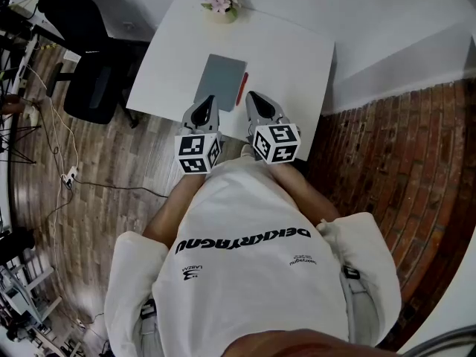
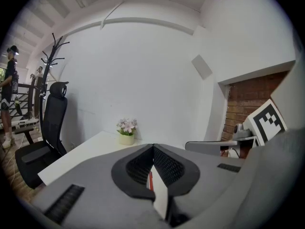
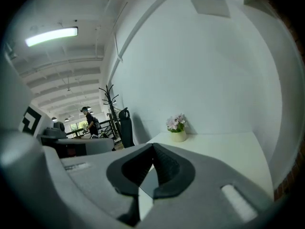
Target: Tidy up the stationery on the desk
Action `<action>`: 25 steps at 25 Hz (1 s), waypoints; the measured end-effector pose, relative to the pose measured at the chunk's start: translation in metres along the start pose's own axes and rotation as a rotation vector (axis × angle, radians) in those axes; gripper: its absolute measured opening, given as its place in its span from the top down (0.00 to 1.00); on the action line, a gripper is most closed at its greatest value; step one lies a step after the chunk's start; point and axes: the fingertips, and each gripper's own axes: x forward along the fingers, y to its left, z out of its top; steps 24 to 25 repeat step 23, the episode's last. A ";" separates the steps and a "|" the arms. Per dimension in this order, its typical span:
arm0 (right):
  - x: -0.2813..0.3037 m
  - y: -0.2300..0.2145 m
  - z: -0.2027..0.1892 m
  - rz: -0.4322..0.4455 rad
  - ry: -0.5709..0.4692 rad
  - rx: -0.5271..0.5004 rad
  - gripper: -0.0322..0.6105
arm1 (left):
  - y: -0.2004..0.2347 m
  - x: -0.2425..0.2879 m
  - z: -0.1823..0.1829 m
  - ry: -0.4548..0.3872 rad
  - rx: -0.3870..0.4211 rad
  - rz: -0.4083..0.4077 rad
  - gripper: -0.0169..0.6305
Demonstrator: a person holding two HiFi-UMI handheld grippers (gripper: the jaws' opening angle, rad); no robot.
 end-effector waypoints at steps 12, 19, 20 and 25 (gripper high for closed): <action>0.003 -0.003 0.001 -0.022 -0.003 -0.025 0.96 | 0.001 0.001 -0.002 0.001 0.021 -0.007 0.98; 0.004 0.001 0.002 -0.006 -0.019 -0.041 0.96 | 0.002 0.003 -0.004 0.004 0.025 -0.004 0.98; 0.004 0.001 0.002 -0.004 -0.020 -0.042 0.96 | 0.001 0.003 -0.005 0.005 0.025 -0.004 0.98; 0.004 0.001 -0.001 0.000 -0.023 -0.045 0.96 | 0.001 0.003 -0.010 0.009 0.026 -0.004 0.98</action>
